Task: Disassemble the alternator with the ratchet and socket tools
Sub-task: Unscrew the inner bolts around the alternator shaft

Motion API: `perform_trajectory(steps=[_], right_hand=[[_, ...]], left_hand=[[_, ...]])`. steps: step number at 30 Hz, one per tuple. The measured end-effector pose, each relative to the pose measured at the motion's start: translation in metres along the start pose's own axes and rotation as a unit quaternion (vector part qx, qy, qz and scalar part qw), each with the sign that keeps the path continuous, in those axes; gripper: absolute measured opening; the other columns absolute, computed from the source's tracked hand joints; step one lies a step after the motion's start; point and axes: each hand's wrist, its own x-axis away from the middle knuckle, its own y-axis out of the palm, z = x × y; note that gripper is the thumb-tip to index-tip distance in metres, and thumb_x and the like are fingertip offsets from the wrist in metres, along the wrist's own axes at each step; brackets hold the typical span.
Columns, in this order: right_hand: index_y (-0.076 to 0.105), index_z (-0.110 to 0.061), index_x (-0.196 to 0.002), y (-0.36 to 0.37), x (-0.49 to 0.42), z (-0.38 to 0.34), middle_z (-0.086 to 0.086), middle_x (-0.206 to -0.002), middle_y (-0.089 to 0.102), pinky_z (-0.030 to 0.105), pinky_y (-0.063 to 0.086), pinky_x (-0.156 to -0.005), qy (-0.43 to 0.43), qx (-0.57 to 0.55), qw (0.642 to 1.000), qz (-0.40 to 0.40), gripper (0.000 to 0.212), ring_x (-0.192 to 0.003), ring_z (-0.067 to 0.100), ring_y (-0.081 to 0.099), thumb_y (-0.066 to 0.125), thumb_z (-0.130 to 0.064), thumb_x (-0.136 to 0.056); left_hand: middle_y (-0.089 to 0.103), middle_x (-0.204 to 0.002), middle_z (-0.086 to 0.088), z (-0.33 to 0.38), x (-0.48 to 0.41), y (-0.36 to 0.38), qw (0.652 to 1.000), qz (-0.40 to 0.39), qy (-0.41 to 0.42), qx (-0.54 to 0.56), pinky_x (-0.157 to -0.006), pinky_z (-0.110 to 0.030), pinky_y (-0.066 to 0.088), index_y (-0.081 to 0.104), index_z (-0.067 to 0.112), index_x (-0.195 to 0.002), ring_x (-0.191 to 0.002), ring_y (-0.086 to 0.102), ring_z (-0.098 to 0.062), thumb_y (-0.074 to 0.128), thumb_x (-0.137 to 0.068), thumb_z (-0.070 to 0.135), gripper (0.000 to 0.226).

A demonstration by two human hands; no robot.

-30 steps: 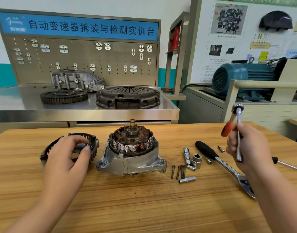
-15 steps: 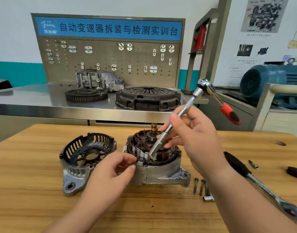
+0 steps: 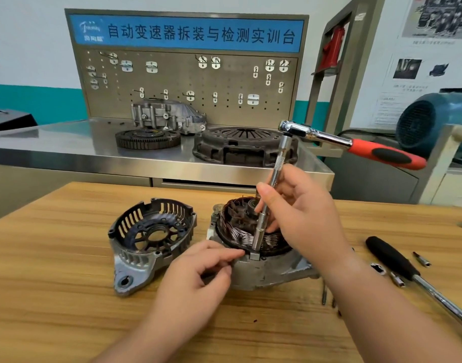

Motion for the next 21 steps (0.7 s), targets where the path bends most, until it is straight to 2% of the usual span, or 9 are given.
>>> perform_trajectory(steps=[4,7,10,13,17,19,21], right_hand=[[0.059,-0.011,-0.088,-0.001,0.0,-0.004,-0.001,-0.07,0.065,0.048,0.054,-0.058,0.001,0.025,1.0,-0.013,0.017,-0.068,0.015,0.065,0.056,-0.027,-0.092],[0.059,-0.007,-0.09,-0.001,-0.001,-0.007,0.007,-0.072,0.065,0.052,0.052,-0.06,0.006,0.044,0.999,-0.027,0.03,-0.069,0.023,0.064,0.053,-0.036,-0.087],[0.061,-0.009,-0.09,-0.003,-0.003,-0.008,0.01,-0.074,0.066,0.051,0.053,-0.063,0.019,0.052,0.998,-0.041,0.022,-0.071,0.024,0.065,0.057,-0.031,-0.09],[0.065,-0.022,-0.092,-0.006,-0.007,-0.008,0.002,-0.075,0.068,0.046,0.054,-0.066,0.03,0.051,0.996,-0.061,0.007,-0.072,0.017,0.066,0.06,-0.026,-0.092],[0.068,-0.026,-0.09,-0.008,-0.012,-0.013,0.008,-0.074,0.066,0.051,0.053,-0.064,0.031,0.058,0.994,-0.084,0.006,-0.071,0.027,0.063,0.063,-0.023,-0.09],[0.068,-0.021,-0.085,-0.01,-0.014,-0.013,0.002,-0.077,0.068,0.048,0.054,-0.068,0.037,0.059,0.993,-0.095,0.009,-0.075,0.022,0.065,0.063,-0.015,-0.088],[0.067,-0.026,-0.081,-0.012,-0.015,-0.014,-0.022,-0.088,0.065,0.027,0.055,-0.077,0.041,0.085,0.99,-0.11,0.016,-0.093,-0.001,0.064,0.061,-0.012,-0.086]], left_hand=[[0.063,-0.093,0.025,-0.001,0.0,0.001,1.0,-0.008,0.009,-0.019,-0.078,-0.007,0.043,0.071,0.046,-0.095,-0.093,0.06,0.001,0.062,-0.084,0.002,0.046],[0.062,-0.096,0.028,0.002,-0.001,0.002,0.999,0.009,0.026,-0.042,-0.079,-0.007,0.043,0.069,0.047,-0.091,-0.097,0.058,0.004,0.062,-0.084,0.007,0.042],[0.061,-0.097,0.028,0.017,-0.018,-0.001,0.995,0.059,0.063,-0.055,-0.078,-0.014,0.045,0.064,0.046,-0.088,-0.096,0.056,0.006,0.055,-0.085,0.022,0.027],[0.063,-0.095,0.027,0.04,-0.048,-0.007,0.992,0.093,0.087,0.01,-0.073,-0.008,0.046,0.062,0.043,-0.096,-0.092,0.059,0.007,0.049,-0.086,0.032,0.019],[0.068,-0.099,0.017,0.062,-0.08,0.002,0.986,0.043,0.116,0.111,-0.075,-0.004,0.044,0.062,0.033,-0.109,-0.096,0.06,0.008,0.042,-0.09,0.035,0.027],[0.068,-0.092,0.009,0.065,-0.088,0.012,0.982,0.002,0.136,0.132,-0.069,-0.008,0.047,0.064,0.021,-0.105,-0.086,0.062,0.002,0.039,-0.093,0.03,0.029],[0.063,-0.079,0.008,0.063,-0.092,0.021,0.977,-0.003,0.163,0.136,-0.063,-0.012,0.046,0.061,0.02,-0.091,-0.074,0.059,-0.001,0.038,-0.095,0.023,0.024]])
